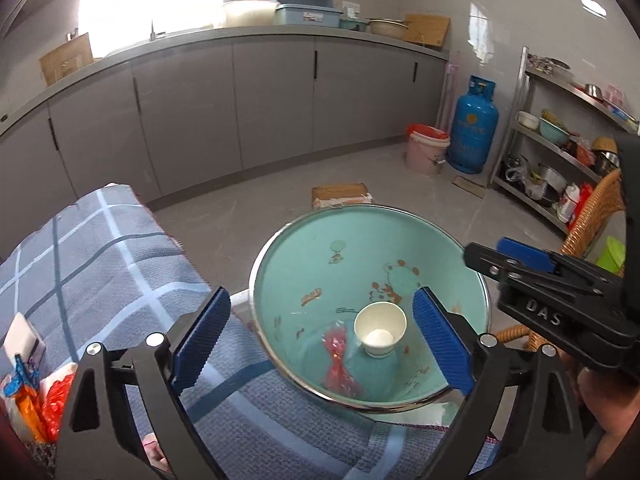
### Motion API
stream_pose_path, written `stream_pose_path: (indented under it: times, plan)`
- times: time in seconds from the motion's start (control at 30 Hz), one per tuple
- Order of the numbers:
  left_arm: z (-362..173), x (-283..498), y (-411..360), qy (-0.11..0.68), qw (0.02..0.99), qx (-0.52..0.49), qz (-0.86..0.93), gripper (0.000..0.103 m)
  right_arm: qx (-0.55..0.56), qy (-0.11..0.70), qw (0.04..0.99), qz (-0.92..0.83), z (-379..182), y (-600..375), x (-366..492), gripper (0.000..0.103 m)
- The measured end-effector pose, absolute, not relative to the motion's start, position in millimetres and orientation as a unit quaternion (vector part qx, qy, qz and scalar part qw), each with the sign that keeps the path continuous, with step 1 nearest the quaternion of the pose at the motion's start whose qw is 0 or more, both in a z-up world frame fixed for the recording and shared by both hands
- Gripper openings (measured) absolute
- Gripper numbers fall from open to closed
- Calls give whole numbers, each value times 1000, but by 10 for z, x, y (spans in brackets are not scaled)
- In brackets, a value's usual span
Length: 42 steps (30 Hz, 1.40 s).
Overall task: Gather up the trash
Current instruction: 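Open both tools to drop the bag and cup into the basin, then move both tools back to the trash pile on the table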
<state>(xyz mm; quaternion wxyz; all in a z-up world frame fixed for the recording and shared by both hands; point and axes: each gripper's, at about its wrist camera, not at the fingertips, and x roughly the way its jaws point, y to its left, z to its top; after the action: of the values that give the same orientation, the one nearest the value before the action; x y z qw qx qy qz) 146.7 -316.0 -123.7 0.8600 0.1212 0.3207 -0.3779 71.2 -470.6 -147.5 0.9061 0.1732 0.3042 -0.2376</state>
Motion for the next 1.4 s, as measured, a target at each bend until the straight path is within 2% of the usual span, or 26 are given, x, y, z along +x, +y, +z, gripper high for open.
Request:
stream_pose_path:
  times: [0.33,0.53,0.73,1.4]
  plan:
    - [-1061,1452,-2883,325,868,105,-361,91,173,295,912,-227,-1365,-4440,506,46]
    - [-960,1349,-2730,328,871,95,-353,91,169,281,919,-217,-1225,-4262,367,49]
    - [-799,1174,-2471,305,885,102,-337,92,168,266,928,-199,-1101,-4046,248,51]
    - [-410,972,-1002,272,930,72,-236,92,133,259,949,-118,-858,-3165,319,54]
